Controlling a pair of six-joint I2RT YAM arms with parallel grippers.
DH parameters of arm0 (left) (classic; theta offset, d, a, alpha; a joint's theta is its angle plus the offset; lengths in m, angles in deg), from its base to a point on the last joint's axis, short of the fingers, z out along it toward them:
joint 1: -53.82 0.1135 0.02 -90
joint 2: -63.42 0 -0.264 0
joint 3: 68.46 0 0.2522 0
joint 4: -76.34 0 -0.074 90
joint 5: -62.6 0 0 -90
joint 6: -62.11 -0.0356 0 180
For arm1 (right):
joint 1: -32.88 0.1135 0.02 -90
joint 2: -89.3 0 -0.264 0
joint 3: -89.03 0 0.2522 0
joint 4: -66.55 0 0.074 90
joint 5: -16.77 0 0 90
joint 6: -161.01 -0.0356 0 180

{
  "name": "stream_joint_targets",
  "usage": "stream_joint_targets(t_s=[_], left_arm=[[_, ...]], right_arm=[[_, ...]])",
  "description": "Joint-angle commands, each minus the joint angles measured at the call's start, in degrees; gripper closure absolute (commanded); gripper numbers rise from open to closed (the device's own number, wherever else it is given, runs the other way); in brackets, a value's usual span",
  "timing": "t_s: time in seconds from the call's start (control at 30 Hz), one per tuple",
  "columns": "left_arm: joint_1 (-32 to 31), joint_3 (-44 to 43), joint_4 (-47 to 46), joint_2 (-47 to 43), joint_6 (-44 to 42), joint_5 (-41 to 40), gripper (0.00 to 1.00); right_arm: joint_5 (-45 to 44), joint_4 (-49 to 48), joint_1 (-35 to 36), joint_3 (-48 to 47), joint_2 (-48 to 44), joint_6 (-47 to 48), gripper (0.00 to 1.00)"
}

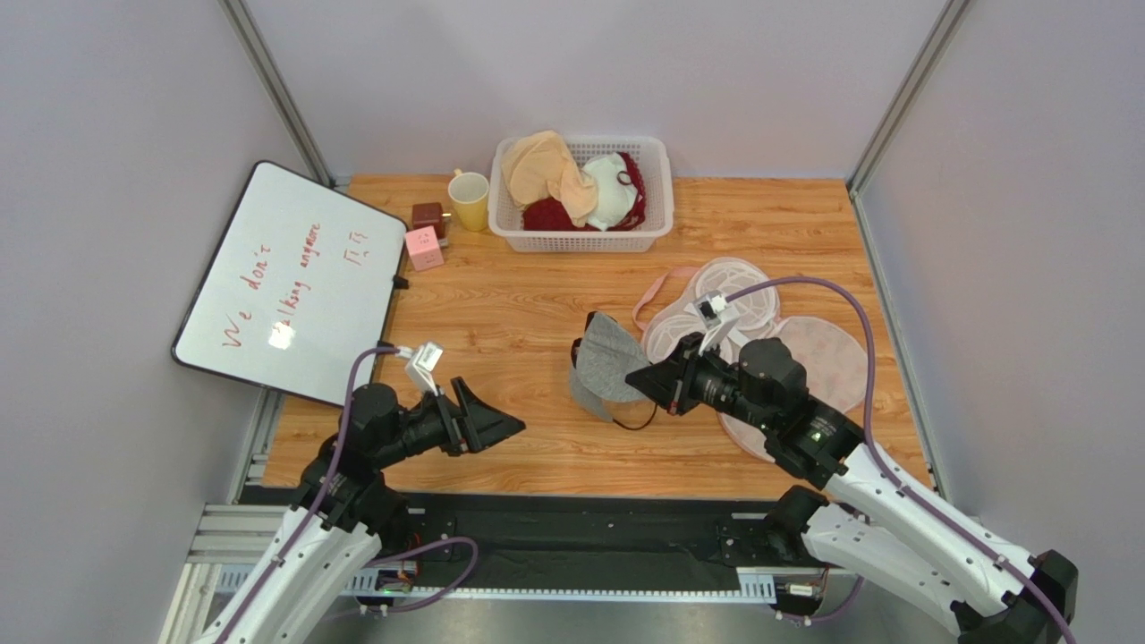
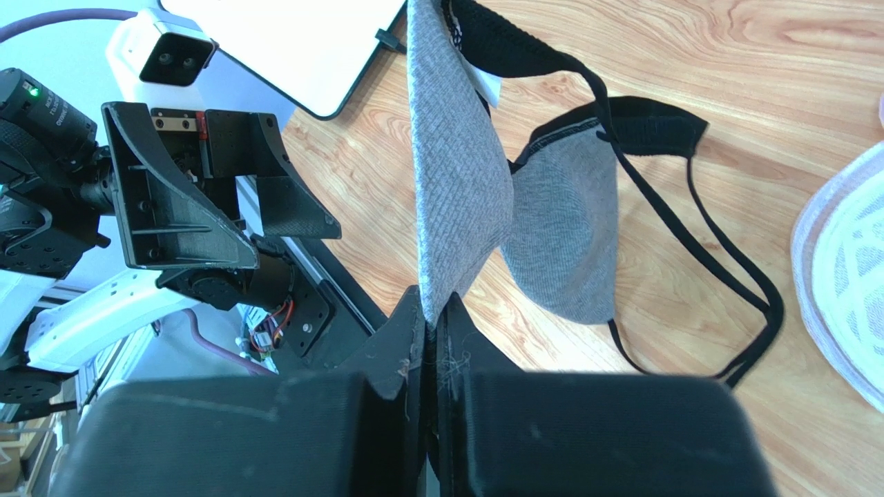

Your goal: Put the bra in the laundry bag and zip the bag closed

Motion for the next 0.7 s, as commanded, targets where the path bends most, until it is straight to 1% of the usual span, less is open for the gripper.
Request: stream_joint_targets(t_s=[0.0, 0.17, 0.33, 0.37, 0.47, 0.53, 0.57, 0.63, 0.67], left_arm=[[-0.26, 0.18, -3.37, 0.97, 1.27, 1.86, 0.05], [-0.35, 0.44, -4.42, 1.41, 2.06, 2.04, 0.05], [-0.35, 0.62, -8.64, 4.13, 1.45, 3.09, 0.05], [-0.26, 0.71, -10.04, 4.40, 1.27, 3.53, 0.05], [-0.35, 0.71, -20.21, 4.14, 1.19, 6.60, 0.03], [-0.26, -2.26, -20.25, 3.96, -0.66, 8.18, 0.00], [-0.26, -3.32, -20.25, 3.96, -1.80, 8.62, 0.00], [-0.26, -5.26, -22.88, 4.14, -3.48, 10.64, 0.00], [-0.26, -5.36, -26.37, 4.31, -3.39, 12.56, 0.00]], right_arm=[[1.37, 0.57, -0.92, -2.70, -1.20, 0.89, 1.00], [1.89, 0.66, -1.71, -3.13, -2.08, 0.28, 1.00], [4.60, 0.22, -1.89, -4.89, -3.48, 0.19, 1.00], [5.05, 0.30, -1.98, -5.68, -4.10, 0.10, 1.00], [6.72, 1.79, -2.07, -8.04, -5.59, -0.33, 1.00], [9.69, 3.20, -2.07, -9.63, -6.21, -0.51, 1.00], [10.41, 4.60, -2.07, -10.51, -7.17, -0.86, 1.00], [12.08, 6.36, -2.07, -12.53, -9.36, -1.92, 1.00], [12.70, 6.98, -2.07, -13.24, -9.90, -2.18, 1.00]])
